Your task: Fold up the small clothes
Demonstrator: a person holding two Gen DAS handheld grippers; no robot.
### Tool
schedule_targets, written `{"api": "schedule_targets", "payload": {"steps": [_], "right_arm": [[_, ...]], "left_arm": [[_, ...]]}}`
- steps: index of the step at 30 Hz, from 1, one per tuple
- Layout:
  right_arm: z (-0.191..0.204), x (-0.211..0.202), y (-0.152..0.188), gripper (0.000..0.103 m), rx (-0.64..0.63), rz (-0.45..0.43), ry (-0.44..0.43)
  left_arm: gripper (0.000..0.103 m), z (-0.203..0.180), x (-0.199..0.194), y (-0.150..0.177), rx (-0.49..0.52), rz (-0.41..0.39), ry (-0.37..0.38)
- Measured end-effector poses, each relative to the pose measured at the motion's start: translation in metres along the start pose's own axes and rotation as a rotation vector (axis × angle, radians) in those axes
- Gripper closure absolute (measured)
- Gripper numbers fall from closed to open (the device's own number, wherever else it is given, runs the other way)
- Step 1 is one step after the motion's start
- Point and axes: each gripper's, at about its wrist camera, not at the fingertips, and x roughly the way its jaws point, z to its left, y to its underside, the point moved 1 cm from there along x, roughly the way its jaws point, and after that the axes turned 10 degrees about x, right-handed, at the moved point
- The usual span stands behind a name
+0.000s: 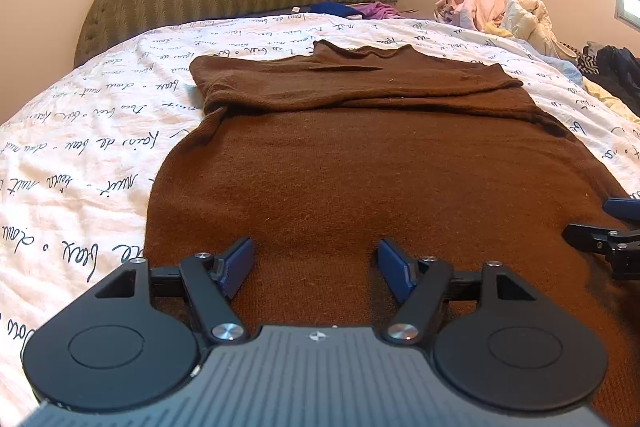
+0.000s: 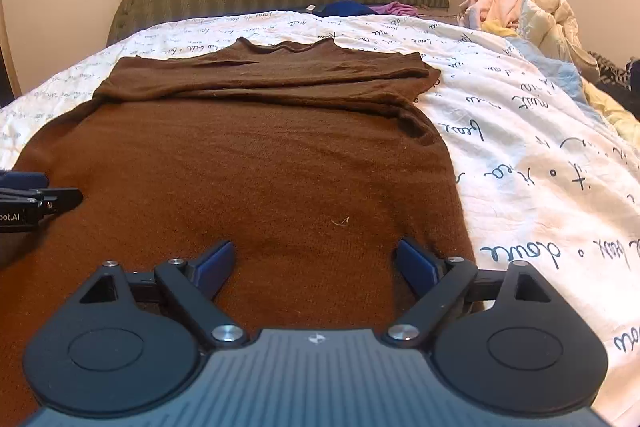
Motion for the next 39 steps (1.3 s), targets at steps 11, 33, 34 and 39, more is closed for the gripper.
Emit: {"api": "schedule_targets", "payload": {"steps": [11,33,34,39], "right_arm": [[0.004,-0.002,0.002,0.013,0.003,-0.006,0.009],[0.010,-0.004,-0.064,0.009,0.049,-0.075,-0.047],[0.012,0.007,-0.081,0.009,0.046,-0.085,-0.037],[0.018,0.092,-0.151,0.009,0.097,-0.066,-0.025]], "left_arm": [[0.020,0.002,0.001,0.000,-0.001,0.009,0.000],[0.005,0.013,0.016,-0.067,-0.033,-0.021,-0.043],[0.005,0.017,0.028,-0.082,-0.061,-0.049,-0.047],[0.005,0.027,0.110,-0.140,-0.100,-0.100,-0.118]]}}
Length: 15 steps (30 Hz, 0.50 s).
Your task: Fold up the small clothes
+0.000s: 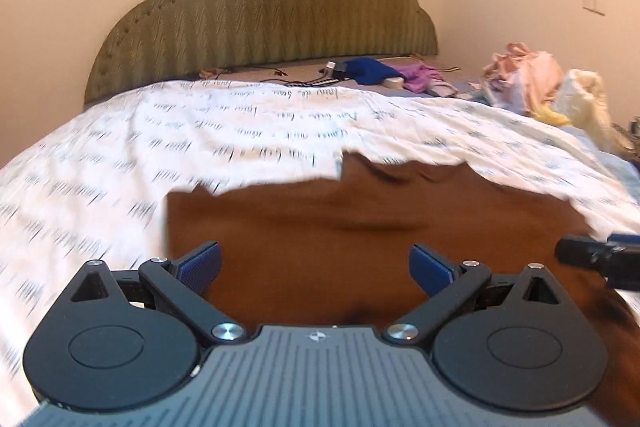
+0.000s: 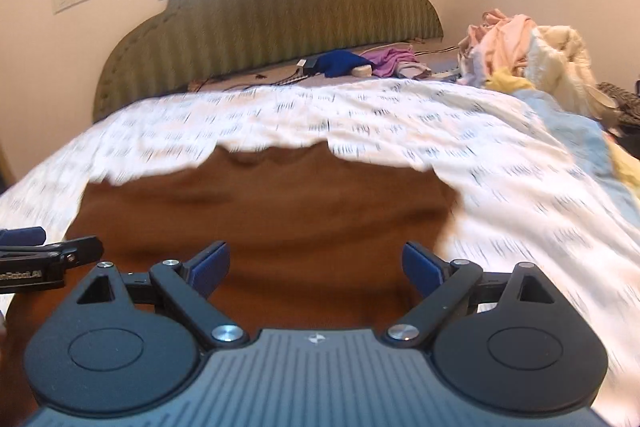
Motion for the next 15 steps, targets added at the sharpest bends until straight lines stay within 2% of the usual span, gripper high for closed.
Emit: {"api": "schedule_targets", "payload": {"steps": [2,3,4,5,6,7,8,11,12,13,15], "right_arm": [[0.001,0.041,-0.013,0.009,0.024,0.054,0.049],[0.001,0.058,-0.014,0.009,0.020,0.077,0.071],[0.000,0.073,-0.012,0.009,0.018,0.110,0.105],[-0.002,0.086,-0.007,0.008,0.012,0.143,0.138],[-0.002,0.091,0.003,0.004,-0.023,0.132,0.141],[0.001,0.089,0.014,0.000,-0.080,0.072,0.137],[0.002,0.088,0.021,0.000,-0.093,0.044,0.140],[-0.002,0.088,0.021,0.000,-0.066,0.048,0.128],[-0.004,0.086,0.020,0.000,-0.058,0.051,0.118],[-0.005,0.083,0.018,0.000,-0.052,0.053,0.107],[-0.010,0.064,0.013,0.000,-0.045,0.074,0.068]], "left_arm": [[0.005,-0.005,0.035,-0.003,0.033,0.051,-0.025],[0.007,-0.005,0.052,-0.001,0.045,0.105,-0.033],[0.002,-0.006,0.066,0.003,0.056,0.159,-0.040],[0.000,-0.005,0.073,0.007,0.063,0.157,-0.039],[0.000,-0.004,0.072,0.008,0.056,0.141,-0.031],[0.000,-0.002,0.072,0.007,0.052,0.141,-0.027],[0.000,-0.001,0.072,0.009,0.045,0.136,-0.021],[0.000,0.004,0.073,0.007,0.026,0.131,-0.002],[0.002,0.005,0.069,0.007,0.026,0.122,-0.002],[0.008,0.006,0.062,0.008,0.028,0.101,-0.003],[0.011,0.013,0.032,0.010,0.015,0.052,0.018]]}}
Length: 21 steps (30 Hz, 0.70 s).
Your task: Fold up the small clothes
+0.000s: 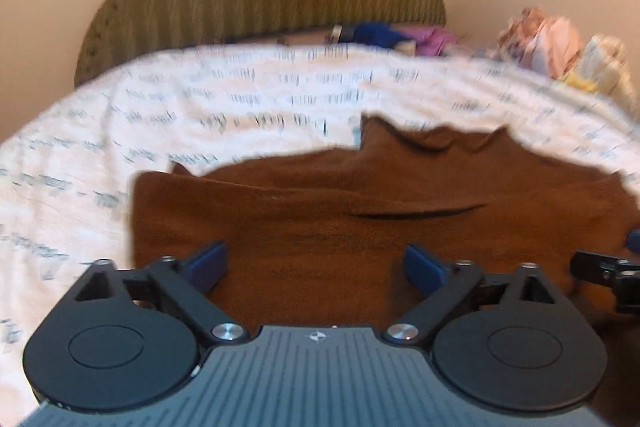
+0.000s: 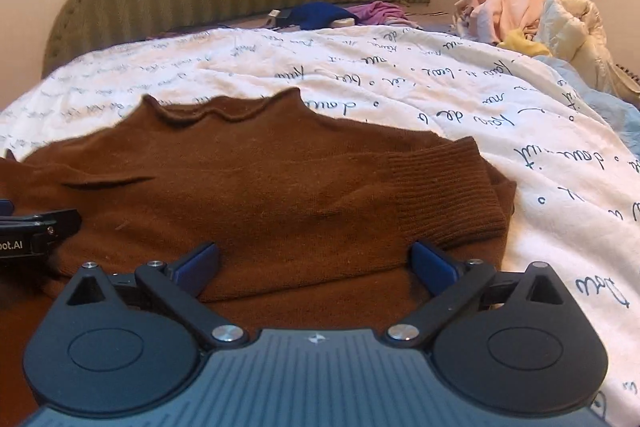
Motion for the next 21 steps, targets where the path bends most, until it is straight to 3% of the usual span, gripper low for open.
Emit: {"api": "schedule_targets", "payload": {"steps": [4,6,11,13,16,18,21], "right_arm": [[-0.035,-0.086,0.022,0.000,0.092,-0.010,-0.223],[-0.060,-0.126,0.044,0.000,0.125,0.031,-0.281],[-0.137,-0.196,0.110,0.000,0.392,0.291,-0.377],[-0.151,-0.217,0.125,0.000,0.418,0.322,-0.388],[-0.163,-0.226,0.140,0.000,0.510,0.428,-0.501],[-0.159,-0.223,0.146,0.000,0.556,0.503,-0.580],[-0.146,-0.215,0.152,0.000,0.549,0.595,-0.645]], "left_arm": [[0.003,0.047,-0.097,0.032,-0.153,-0.141,0.120],[0.002,0.077,-0.143,0.059,-0.259,-0.164,0.187],[0.006,0.122,-0.209,0.128,-0.460,-0.017,0.261],[0.007,0.130,-0.216,0.152,-0.514,0.060,0.307],[0.011,0.136,-0.217,0.182,-0.635,0.152,0.487],[0.010,0.138,-0.212,0.193,-0.702,0.200,0.648],[0.012,0.135,-0.210,0.198,-0.742,0.251,0.790]]}}
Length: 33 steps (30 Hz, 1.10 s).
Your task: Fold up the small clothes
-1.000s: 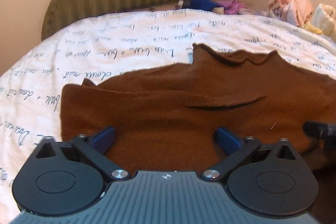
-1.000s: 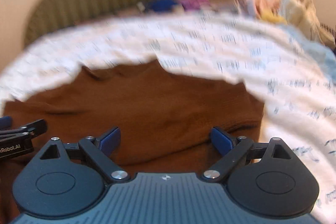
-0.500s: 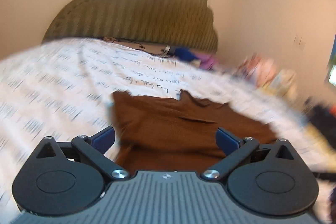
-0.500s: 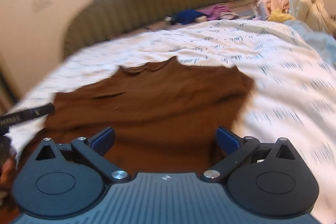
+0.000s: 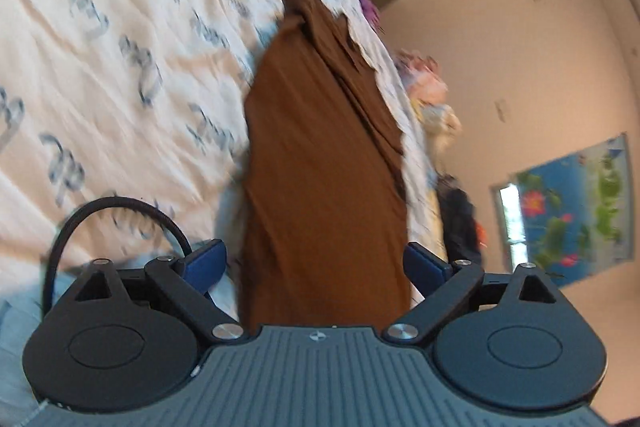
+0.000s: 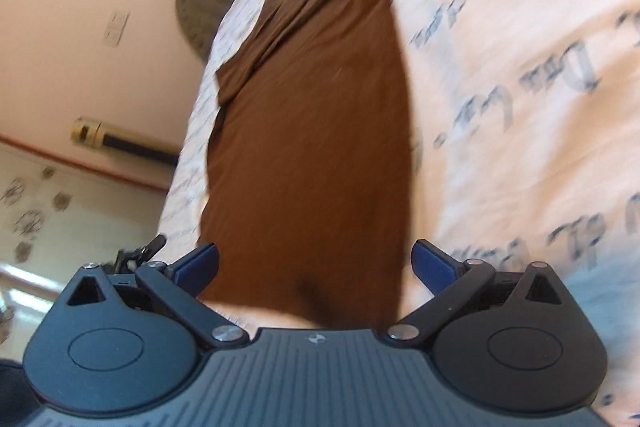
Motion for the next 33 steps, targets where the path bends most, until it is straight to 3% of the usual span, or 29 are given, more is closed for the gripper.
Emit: {"api": "schedule_targets", "payload": {"steps": [2,4,5,7,9,10,11,14,15,16,17,20,23,28,31,33], "right_arm": [[0.001,0.007,-0.001,0.000,0.014,0.009,-0.015],[0.001,0.008,-0.003,0.000,0.045,-0.004,-0.036],[-0.001,0.009,-0.004,0.002,0.062,-0.013,-0.036],[-0.001,0.009,-0.004,0.009,0.070,-0.019,-0.038],[-0.003,0.008,-0.004,0.028,0.077,-0.027,-0.024],[-0.005,0.008,-0.004,0.052,0.084,-0.020,-0.020],[-0.009,0.009,-0.004,0.062,0.095,-0.013,-0.014],[-0.018,0.015,-0.004,0.067,0.109,0.000,0.006],[-0.019,0.017,-0.004,0.069,0.120,0.004,-0.008],[-0.020,0.019,-0.004,0.080,0.119,0.008,-0.009],[-0.021,0.021,-0.004,0.097,0.111,0.023,0.005],[-0.017,0.022,-0.001,0.097,0.084,0.027,0.013],[-0.006,0.010,-0.003,0.097,0.058,-0.008,-0.050],[0.023,-0.003,-0.033,0.097,0.005,-0.074,-0.162],[0.036,-0.001,-0.071,0.097,-0.015,-0.136,-0.224],[0.044,0.004,-0.104,0.097,-0.007,-0.188,-0.268]], "left_arm": [[0.017,0.002,0.001,0.005,-0.028,0.034,0.023],[0.041,0.002,0.005,0.007,-0.035,0.069,-0.001],[0.048,0.004,0.008,0.007,-0.038,0.088,-0.027],[0.051,0.007,0.010,0.007,-0.047,0.103,-0.027],[0.053,0.009,0.009,0.005,-0.036,0.110,-0.031],[0.060,0.008,0.009,0.005,-0.025,0.114,-0.030],[0.063,0.007,0.012,0.005,-0.017,0.130,-0.034],[0.073,0.004,0.028,0.006,0.019,0.202,-0.075],[0.081,0.002,0.032,0.007,0.034,0.216,-0.082],[0.094,0.000,0.036,0.008,0.050,0.230,-0.100],[0.099,-0.002,0.038,0.008,0.064,0.238,-0.115],[0.100,-0.016,0.036,0.006,0.151,0.214,-0.125],[0.100,-0.036,0.028,-0.006,0.199,0.147,-0.056],[0.100,-0.050,0.027,-0.053,0.133,-0.041,0.041],[0.100,-0.051,0.049,-0.091,0.071,-0.158,0.087],[0.100,-0.054,0.070,-0.123,0.063,-0.220,0.076]]}}
